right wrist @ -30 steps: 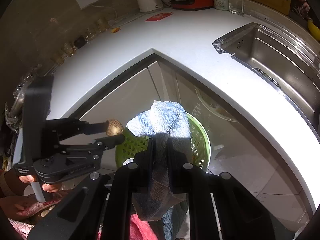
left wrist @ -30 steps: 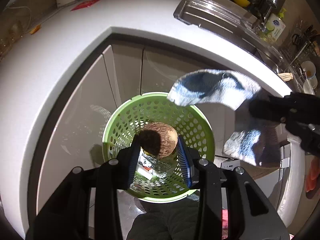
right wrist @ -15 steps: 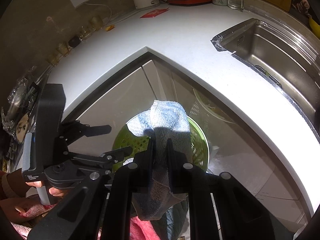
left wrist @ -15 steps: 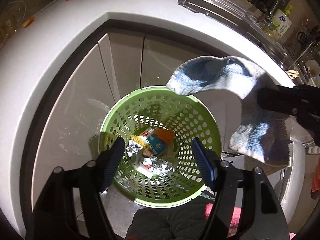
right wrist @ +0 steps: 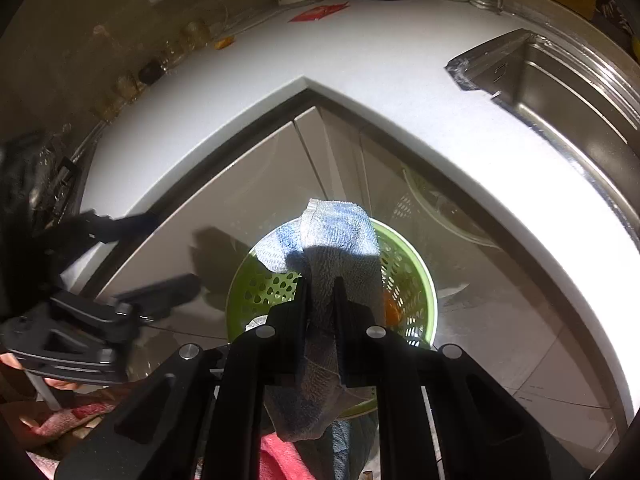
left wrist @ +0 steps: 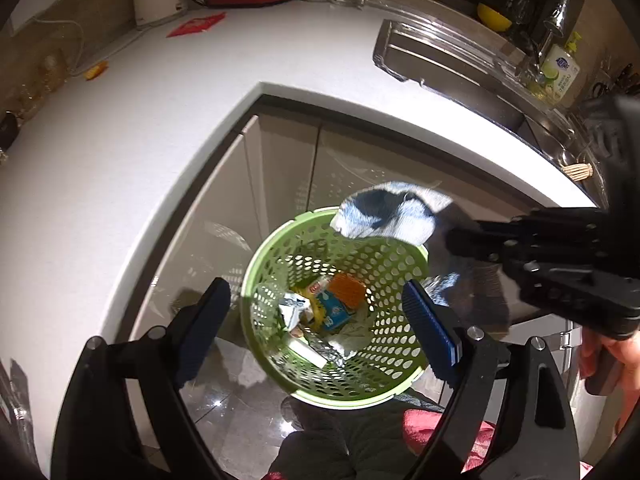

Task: Collect trash
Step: 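Open the right tool to drop the cloth into the basket, then move both tools back to the counter toward the yellow chip and red packet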

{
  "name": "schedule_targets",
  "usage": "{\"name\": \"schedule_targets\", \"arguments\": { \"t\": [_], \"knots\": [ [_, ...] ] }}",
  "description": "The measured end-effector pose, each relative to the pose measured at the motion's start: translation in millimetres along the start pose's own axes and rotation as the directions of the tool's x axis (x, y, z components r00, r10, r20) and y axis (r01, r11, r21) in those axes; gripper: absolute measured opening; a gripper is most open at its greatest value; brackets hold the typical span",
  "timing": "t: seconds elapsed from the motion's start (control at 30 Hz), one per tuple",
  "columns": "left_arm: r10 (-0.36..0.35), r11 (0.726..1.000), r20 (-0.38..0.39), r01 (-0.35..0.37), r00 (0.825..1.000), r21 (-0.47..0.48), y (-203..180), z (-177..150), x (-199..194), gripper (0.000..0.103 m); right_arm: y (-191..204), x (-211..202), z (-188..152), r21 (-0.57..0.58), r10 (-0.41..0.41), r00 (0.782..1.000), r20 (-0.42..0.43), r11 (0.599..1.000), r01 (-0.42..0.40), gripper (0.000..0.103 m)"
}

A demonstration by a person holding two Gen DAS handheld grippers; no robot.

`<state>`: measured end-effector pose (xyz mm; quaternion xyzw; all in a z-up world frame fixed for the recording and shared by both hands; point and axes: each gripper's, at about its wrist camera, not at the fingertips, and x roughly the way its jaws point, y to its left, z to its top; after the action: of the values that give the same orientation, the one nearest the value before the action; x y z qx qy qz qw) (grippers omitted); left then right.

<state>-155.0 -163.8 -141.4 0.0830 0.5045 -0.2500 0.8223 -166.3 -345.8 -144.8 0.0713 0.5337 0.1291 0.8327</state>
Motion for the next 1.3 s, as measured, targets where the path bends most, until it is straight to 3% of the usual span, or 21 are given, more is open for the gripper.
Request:
{"name": "schedule_targets", "arguments": {
  "t": [0.23,0.3,0.33,0.37,0.43,0.57,0.77,0.97,1.1,1.3],
  "knots": [
    [0.032,0.998,-0.001,-0.032,0.999,-0.05,21.5,-9.6,-8.9,0.088,16.2,50.6,-7.3,-0.034,-0.02,0.997,-0.073,0.999,0.018,0.018],
    [0.042,0.997,-0.005,-0.042,0.999,-0.063,28.8,-13.5,-9.6,0.088,20.0,66.5,-9.1,-0.031,-0.028,0.995,-0.093,0.999,0.025,0.044],
    [0.044,0.996,-0.008,-0.044,0.999,-0.072,32.9,-15.4,-10.2,0.088,21.4,71.8,-9.8,-0.025,-0.037,0.995,-0.092,0.999,0.035,0.071],
    [0.048,0.996,-0.009,-0.048,0.999,-0.081,37.4,-17.0,-11.1,0.088,22.1,73.9,-9.8,-0.018,-0.054,0.995,-0.087,0.998,0.052,0.082],
    [0.053,0.994,-0.007,-0.053,0.999,-0.095,43.4,-18.0,-12.6,0.088,24.5,75.5,-9.5,-0.004,-0.081,0.993,-0.083,0.997,0.081,0.084],
    [0.059,0.991,0.001,-0.059,0.998,-0.122,55.7,-16.9,-17.0,0.088,31.4,64.9,-5.5,-0.008,-0.125,0.988,-0.086,0.992,0.125,0.1],
    [0.073,0.982,0.047,-0.063,0.996,-0.179,76.3,-0.1,-33.7,0.089,44.5,26.9,12.4,-0.068,-0.18,0.983,-0.044,0.982,0.177,0.101],
    [0.14,0.963,0.111,-0.109,0.984,-0.248,111.0,31.9,-49.0,0.095,51.1,-9.0,47.0,-0.114,-0.186,0.982,0.031,0.976,0.188,0.101],
    [0.191,0.941,0.125,-0.146,0.974,-0.304,140.7,61.4,-46.4,0.095,47.6,-19.5,83.5,-0.148,-0.16,0.984,0.074,0.974,0.17,0.101],
    [0.277,0.896,0.129,-0.208,0.952,-0.394,188.0,109.3,-27.7,0.095,30.1,-1.7,153.5,-0.162,-0.104,0.991,0.084,0.98,0.117,0.101]
  ]
}}
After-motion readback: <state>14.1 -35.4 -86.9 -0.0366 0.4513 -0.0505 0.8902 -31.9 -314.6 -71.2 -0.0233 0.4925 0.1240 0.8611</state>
